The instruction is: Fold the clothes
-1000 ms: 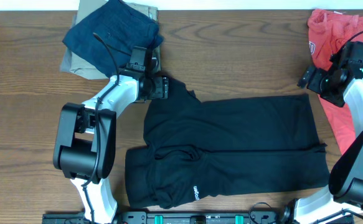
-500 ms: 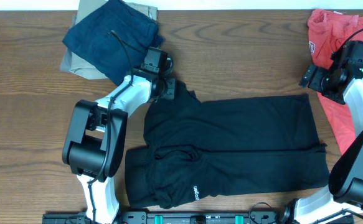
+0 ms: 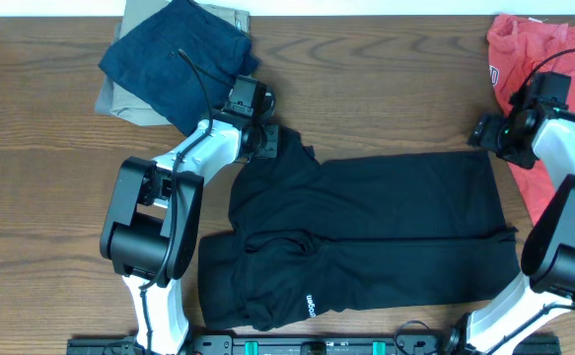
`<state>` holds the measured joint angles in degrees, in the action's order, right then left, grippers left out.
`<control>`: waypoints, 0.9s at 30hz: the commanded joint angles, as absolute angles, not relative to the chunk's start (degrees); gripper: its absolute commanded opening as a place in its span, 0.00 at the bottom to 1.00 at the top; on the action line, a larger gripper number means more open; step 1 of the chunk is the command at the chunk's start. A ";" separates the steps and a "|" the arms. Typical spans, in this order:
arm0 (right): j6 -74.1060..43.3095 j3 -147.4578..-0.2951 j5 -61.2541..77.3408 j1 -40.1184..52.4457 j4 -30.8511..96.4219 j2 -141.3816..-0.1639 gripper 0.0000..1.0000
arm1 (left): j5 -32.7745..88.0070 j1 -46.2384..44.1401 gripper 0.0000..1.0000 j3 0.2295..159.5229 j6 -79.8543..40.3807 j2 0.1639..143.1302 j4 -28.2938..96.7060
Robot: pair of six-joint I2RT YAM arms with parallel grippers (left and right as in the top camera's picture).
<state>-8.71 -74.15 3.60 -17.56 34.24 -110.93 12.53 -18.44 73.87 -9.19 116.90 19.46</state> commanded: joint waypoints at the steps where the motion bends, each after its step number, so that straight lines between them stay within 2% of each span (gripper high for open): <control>1: -8.05 -74.85 3.46 -17.17 34.11 -112.66 0.86 | 12.78 -18.72 0.13 72.16 -9.72 120.18 20.40; 17: -7.42 -74.83 9.91 -17.17 37.28 -115.00 0.84 | 12.80 -18.72 0.13 72.16 -9.72 120.18 20.25; 23: -7.42 -74.83 9.87 -17.21 37.95 -116.05 0.66 | 12.80 -18.72 0.13 72.16 -9.72 120.18 20.32; 27: -7.46 -74.83 9.87 -17.19 37.93 -116.05 0.33 | 12.80 -18.72 0.13 72.16 -9.72 120.18 20.34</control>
<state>-7.70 -74.22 9.19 -17.56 37.91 -114.65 12.71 -18.44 73.84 -9.19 116.92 19.42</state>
